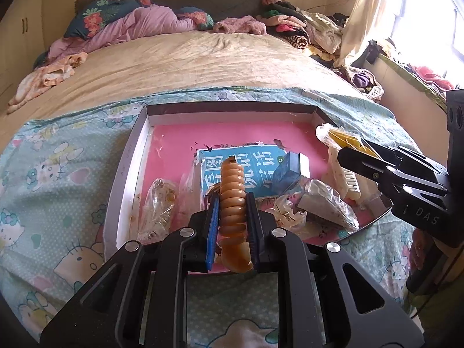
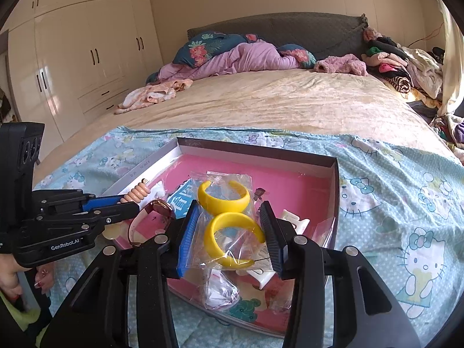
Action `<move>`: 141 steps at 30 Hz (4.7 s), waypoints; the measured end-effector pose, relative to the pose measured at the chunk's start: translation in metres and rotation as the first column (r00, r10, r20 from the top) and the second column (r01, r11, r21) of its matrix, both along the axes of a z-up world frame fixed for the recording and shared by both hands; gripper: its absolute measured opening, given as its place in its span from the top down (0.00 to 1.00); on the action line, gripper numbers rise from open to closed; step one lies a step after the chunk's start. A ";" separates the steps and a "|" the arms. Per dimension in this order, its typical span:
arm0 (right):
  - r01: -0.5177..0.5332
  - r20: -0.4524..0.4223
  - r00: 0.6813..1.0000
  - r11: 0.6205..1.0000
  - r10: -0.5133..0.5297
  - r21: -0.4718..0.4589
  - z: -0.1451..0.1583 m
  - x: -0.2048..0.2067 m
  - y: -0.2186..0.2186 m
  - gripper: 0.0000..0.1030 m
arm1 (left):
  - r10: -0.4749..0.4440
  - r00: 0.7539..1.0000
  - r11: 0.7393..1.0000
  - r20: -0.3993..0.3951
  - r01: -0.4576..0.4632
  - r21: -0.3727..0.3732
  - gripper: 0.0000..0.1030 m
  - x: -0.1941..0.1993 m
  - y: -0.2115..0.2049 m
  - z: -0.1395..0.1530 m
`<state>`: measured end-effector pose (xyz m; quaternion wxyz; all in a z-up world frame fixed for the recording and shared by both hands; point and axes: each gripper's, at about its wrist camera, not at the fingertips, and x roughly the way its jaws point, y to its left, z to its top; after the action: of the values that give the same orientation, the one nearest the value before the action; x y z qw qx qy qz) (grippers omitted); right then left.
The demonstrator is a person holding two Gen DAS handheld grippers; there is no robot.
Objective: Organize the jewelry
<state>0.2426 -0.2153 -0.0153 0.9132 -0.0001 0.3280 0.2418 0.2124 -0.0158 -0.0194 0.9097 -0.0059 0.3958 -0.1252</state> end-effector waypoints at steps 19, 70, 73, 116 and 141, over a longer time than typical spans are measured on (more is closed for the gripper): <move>0.027 -0.058 0.998 0.999 -0.026 0.020 -0.011 0.004 -0.004 0.44 | -0.004 1.000 1.000 -0.023 0.005 0.002 0.89 0.006 -0.004 -0.010; 0.001 0.070 0.998 1.000 0.000 -0.027 0.037 -0.177 -0.008 0.04 | 0.123 0.984 0.991 0.128 -0.116 -0.060 0.09 -0.166 0.019 0.046; 0.002 0.061 0.998 1.000 0.000 -0.019 0.035 -0.181 -0.006 0.04 | 0.128 0.984 0.991 0.128 -0.121 -0.060 0.09 -0.169 0.020 0.044; -0.016 0.028 0.999 0.999 0.017 -0.035 0.034 -0.185 -0.004 0.04 | 0.151 0.981 0.988 0.119 -0.146 -0.053 0.09 -0.178 0.024 0.046; -0.021 0.031 0.999 0.999 0.022 -0.038 0.035 -0.186 -0.002 0.04 | 0.161 0.981 0.987 0.110 -0.158 -0.037 0.09 -0.182 0.026 0.039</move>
<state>0.0566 -0.2175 0.0193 0.9154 -0.0244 0.3182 0.2453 0.0305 0.0097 0.0200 0.9375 -0.0433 0.3403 -0.0576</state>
